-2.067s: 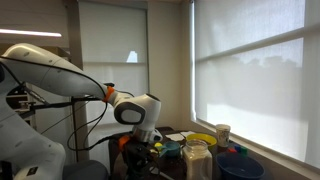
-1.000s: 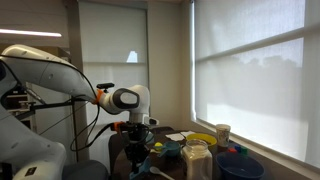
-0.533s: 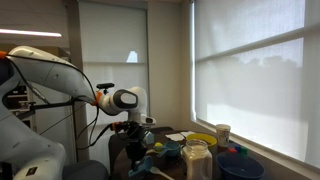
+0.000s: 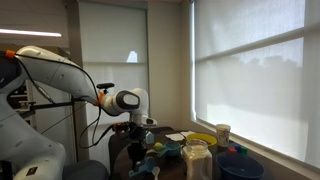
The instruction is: Move the blue scoop to the right
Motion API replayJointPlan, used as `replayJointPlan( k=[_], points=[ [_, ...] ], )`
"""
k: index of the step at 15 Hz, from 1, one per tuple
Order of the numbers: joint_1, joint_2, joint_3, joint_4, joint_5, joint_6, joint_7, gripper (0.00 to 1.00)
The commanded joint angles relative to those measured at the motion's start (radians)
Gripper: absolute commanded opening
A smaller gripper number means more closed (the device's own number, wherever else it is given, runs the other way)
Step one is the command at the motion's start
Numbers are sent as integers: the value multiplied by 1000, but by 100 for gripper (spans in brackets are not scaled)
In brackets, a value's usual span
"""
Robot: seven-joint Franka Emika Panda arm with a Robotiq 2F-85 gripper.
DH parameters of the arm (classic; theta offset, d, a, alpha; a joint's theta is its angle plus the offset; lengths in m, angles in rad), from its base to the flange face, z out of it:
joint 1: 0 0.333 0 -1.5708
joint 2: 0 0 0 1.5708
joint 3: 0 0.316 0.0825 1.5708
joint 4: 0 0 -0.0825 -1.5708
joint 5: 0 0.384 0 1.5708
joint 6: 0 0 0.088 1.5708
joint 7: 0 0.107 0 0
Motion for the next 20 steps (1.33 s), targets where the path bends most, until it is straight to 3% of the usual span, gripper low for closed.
replayJointPlan(
  k=[1, 2, 11, 20],
  points=[
    [10, 1, -9, 4, -3, -4, 4, 7],
    [10, 1, -9, 4, -3, -4, 4, 2],
    [23, 78, 102, 46, -111, -89, 113, 2],
    [62, 232, 200, 148, -222, -236, 308, 2]
  ],
)
